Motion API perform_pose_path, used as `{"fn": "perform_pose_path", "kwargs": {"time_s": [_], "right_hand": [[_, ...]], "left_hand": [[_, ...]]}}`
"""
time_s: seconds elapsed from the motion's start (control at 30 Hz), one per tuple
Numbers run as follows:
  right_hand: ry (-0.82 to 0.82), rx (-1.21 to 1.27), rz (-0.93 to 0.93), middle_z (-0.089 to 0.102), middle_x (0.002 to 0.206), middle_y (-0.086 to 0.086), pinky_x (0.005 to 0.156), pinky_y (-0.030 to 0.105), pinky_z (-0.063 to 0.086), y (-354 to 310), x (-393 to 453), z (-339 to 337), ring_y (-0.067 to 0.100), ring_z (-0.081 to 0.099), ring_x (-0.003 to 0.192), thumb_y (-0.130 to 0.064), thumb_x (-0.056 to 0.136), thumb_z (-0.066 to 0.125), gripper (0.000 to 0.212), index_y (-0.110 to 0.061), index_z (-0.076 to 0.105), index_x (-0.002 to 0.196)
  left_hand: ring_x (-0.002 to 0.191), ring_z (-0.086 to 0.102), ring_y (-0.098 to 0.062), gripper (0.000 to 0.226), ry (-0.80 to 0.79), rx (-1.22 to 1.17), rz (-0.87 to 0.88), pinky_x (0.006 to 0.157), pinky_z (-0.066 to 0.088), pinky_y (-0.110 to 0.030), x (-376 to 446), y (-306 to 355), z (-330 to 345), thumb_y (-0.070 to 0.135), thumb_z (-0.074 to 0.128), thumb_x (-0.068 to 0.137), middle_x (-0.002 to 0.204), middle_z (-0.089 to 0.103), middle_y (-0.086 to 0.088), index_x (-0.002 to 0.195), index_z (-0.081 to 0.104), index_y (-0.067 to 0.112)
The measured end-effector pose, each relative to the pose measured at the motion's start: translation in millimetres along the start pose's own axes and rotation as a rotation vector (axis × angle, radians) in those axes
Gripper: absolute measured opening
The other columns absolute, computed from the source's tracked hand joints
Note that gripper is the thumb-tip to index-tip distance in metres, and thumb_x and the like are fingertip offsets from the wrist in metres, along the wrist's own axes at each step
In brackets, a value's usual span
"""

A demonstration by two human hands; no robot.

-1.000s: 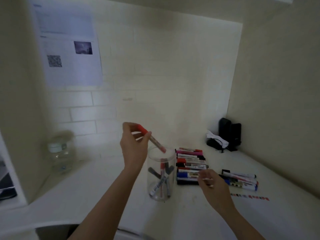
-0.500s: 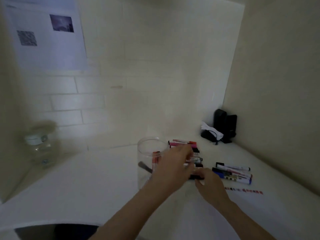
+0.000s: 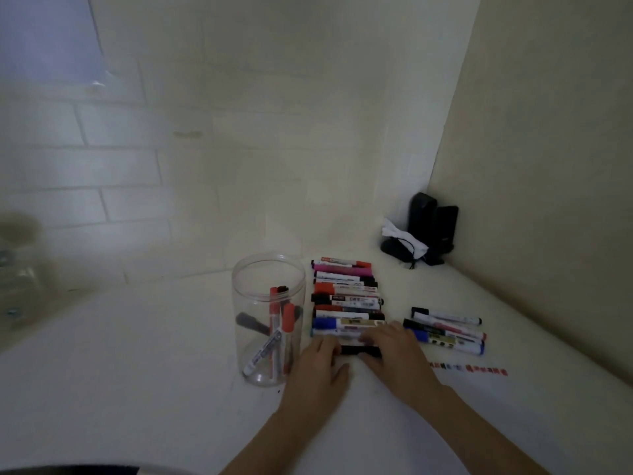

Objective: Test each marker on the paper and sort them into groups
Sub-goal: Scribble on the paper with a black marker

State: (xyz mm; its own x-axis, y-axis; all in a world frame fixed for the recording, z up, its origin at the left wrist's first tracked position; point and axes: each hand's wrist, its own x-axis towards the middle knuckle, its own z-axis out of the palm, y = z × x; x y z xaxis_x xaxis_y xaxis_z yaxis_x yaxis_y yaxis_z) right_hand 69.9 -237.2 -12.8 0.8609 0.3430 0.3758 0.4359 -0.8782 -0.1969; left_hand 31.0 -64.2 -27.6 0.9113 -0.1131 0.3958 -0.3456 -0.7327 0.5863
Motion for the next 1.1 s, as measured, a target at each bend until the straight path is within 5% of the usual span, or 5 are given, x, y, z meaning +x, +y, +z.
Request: {"fn": "perform_pose_path", "kwargs": {"time_s": [0.13,0.23,0.4,0.63,1.1], "right_hand": [[-0.081,-0.032,-0.038,0.059,0.113,-0.011,0.085,0.030,0.029,-3,-4,-12,0.014,0.048,0.110,-0.038,0.096,0.052,0.020,-0.028,0.060,0.112],[-0.118,0.040,-0.050,0.061,0.093,-0.012,0.070,0.020,0.040,-5,-13,-43,0.003,0.057,0.081,-0.037,0.098,0.052,0.015,-0.028,0.056,0.109],[-0.198,0.362,0.059,0.067,0.078,-0.016,0.065,0.016,0.051,-8,-41,-86,0.002,0.065,0.068,-0.030,0.092,0.064,0.006,-0.030,0.066,0.098],[-0.001,1.116,0.632,0.064,0.066,0.003,0.062,0.023,0.044,-14,-84,-103,0.014,0.054,0.063,-0.028,0.087,0.069,0.023,-0.005,0.070,0.084],[0.130,1.207,0.636,0.061,0.068,0.006,0.057,0.025,0.044,1,-103,-105,0.014,0.054,0.063,-0.020,0.093,0.062,0.016,-0.005,0.069,0.096]], "left_hand": [[0.095,0.050,-0.005,0.020,0.034,0.002,0.056,0.083,0.042,-0.011,-2,0,-1,0.018,0.062,0.087,0.110,0.052,0.007,0.104,0.053,0.022],[0.101,0.052,-0.012,0.029,0.090,0.099,0.209,0.086,0.051,-0.025,-8,2,0,0.020,0.069,0.081,0.111,0.057,0.000,0.106,0.055,0.021],[0.086,0.054,-0.014,0.028,-0.003,0.231,0.271,0.073,0.048,-0.028,-13,25,7,0.036,0.035,0.093,0.096,0.058,0.005,0.102,0.059,0.024],[0.088,0.048,-0.006,0.027,-0.184,-0.050,0.309,0.074,0.033,-0.012,-20,64,13,0.031,0.032,0.104,0.110,0.057,0.000,0.119,0.050,0.018],[0.069,0.054,0.006,0.036,-0.367,-0.212,0.195,0.059,0.041,-0.007,-14,91,1,0.043,0.060,0.090,0.085,0.057,0.017,0.121,0.044,0.033]]}}
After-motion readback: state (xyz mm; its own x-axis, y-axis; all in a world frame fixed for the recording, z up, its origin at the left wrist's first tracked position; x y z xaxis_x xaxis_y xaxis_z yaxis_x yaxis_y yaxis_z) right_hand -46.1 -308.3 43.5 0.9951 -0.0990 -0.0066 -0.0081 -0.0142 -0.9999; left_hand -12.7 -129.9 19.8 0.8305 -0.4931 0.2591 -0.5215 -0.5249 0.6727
